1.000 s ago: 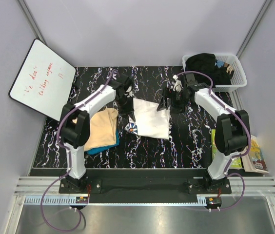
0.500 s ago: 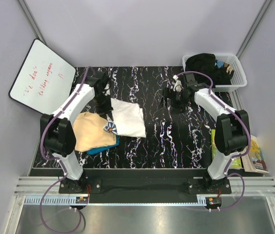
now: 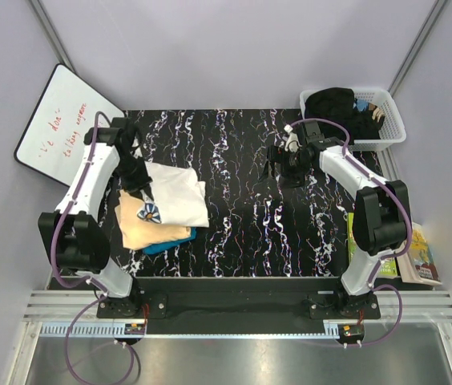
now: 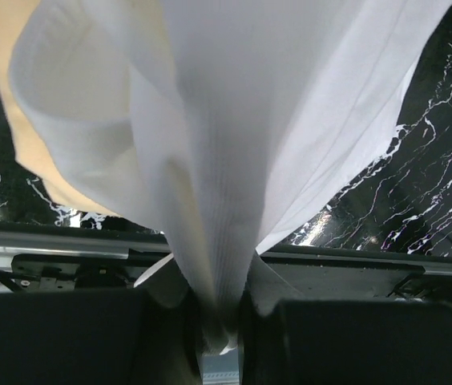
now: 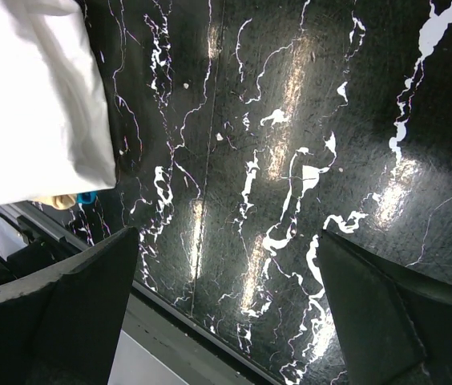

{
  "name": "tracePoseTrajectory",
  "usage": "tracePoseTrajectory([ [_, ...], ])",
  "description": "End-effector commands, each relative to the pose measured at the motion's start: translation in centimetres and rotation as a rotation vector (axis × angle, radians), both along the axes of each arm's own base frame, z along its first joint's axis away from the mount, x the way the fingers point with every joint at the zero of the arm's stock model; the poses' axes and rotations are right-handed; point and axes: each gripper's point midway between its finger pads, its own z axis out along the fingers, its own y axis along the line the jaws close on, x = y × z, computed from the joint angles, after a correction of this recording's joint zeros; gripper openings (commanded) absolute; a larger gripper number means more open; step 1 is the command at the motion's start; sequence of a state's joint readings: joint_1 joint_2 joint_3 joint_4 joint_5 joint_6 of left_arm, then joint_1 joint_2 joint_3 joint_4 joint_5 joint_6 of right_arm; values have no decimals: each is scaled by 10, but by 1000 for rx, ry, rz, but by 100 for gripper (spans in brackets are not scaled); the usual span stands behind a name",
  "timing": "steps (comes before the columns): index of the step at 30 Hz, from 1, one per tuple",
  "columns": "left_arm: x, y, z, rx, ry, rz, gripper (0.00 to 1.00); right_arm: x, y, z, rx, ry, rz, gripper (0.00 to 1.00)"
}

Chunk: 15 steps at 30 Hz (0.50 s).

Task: Fold and stack the t-shirts
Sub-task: Put the neatly folded tshirt into the corner of the board with the left arm

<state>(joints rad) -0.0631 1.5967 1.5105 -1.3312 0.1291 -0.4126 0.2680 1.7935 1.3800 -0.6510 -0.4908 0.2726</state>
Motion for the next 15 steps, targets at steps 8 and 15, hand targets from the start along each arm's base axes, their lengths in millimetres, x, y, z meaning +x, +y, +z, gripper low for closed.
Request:
tracePoseTrajectory([
  [8,-29,42,-26,29,18,98,0,0,1,-2,13,-7,17,100],
  [15,-35,75,-46,47,40,152,0,0,2,-7,11,8,16,100],
])
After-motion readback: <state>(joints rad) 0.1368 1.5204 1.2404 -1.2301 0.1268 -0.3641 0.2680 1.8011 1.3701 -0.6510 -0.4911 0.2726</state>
